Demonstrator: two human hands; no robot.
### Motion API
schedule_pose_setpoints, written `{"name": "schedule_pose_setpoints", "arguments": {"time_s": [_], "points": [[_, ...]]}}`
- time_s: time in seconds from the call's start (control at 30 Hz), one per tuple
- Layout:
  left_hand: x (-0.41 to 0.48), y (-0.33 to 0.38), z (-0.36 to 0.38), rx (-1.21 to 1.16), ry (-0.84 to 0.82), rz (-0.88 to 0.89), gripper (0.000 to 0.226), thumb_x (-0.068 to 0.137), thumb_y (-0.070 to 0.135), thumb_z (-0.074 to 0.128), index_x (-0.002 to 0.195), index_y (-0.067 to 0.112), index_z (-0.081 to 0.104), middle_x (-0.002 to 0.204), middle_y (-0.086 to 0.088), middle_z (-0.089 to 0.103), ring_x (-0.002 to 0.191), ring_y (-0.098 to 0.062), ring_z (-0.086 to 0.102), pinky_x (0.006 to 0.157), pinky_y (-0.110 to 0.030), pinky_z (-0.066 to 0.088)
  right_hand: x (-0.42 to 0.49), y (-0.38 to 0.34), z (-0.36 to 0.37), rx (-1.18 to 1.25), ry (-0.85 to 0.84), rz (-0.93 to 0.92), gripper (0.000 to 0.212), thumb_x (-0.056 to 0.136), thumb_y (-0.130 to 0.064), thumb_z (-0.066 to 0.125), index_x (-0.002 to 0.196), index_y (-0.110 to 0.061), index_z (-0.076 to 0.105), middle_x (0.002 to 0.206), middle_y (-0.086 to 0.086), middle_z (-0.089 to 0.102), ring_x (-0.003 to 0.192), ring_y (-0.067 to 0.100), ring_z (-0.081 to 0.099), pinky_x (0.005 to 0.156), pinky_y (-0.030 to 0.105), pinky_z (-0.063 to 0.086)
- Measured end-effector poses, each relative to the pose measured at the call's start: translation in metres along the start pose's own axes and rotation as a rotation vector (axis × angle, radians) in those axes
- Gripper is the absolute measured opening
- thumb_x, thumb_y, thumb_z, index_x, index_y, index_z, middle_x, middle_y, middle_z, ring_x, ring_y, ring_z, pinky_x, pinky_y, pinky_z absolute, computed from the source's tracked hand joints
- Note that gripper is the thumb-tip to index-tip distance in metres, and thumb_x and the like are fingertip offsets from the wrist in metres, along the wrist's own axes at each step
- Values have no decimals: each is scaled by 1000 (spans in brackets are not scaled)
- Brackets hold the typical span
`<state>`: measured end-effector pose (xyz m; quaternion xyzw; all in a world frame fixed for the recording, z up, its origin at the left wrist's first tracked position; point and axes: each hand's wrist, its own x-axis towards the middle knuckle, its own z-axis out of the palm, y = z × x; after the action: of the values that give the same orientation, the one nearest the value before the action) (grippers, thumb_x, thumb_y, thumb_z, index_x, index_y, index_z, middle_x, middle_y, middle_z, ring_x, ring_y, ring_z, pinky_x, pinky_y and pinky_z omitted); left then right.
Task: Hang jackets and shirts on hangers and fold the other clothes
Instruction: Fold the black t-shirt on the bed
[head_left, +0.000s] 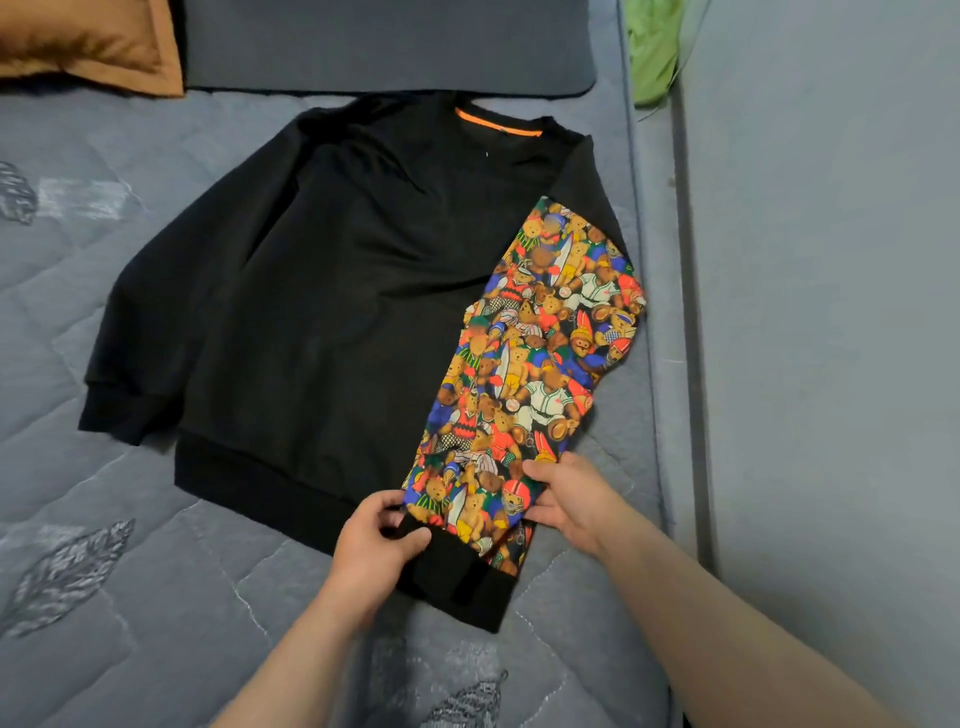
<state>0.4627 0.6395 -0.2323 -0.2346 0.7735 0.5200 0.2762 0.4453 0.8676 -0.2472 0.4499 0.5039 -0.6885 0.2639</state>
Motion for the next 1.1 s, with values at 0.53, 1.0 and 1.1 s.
{"name": "schedule_pose_setpoints", "arguments": {"time_s": [0.53, 1.0, 1.1], "points": [[66, 42, 80, 1247, -198, 854, 114, 68, 93, 32, 154, 19, 19, 160, -4, 8, 149, -23, 10, 115, -41, 6, 44, -122, -16, 508, -55, -234, 35, 96, -26, 54, 126, -9, 58, 114, 15, 70, 106, 34, 67, 93, 51, 51], [99, 8, 90, 1193, -13, 1070, 59, 95, 54, 26, 138, 17, 44, 153, -4, 36, 131, -22, 40, 117, -37, 11, 69, -218, -72, 444, -64, -227, 44, 93, -37, 57, 119, -2, 61, 119, 17, 67, 115, 30, 62, 102, 43, 47], [103, 0, 91, 1237, 46, 1115, 50, 95, 47, 33, 135, 21, 47, 142, -2, 52, 130, -20, 40, 118, -35, 9, 77, -218, -65, 511, 95, -221, 27, 92, -15, 53, 108, 4, 63, 104, 19, 71, 89, 29, 69, 84, 44, 57]]}}
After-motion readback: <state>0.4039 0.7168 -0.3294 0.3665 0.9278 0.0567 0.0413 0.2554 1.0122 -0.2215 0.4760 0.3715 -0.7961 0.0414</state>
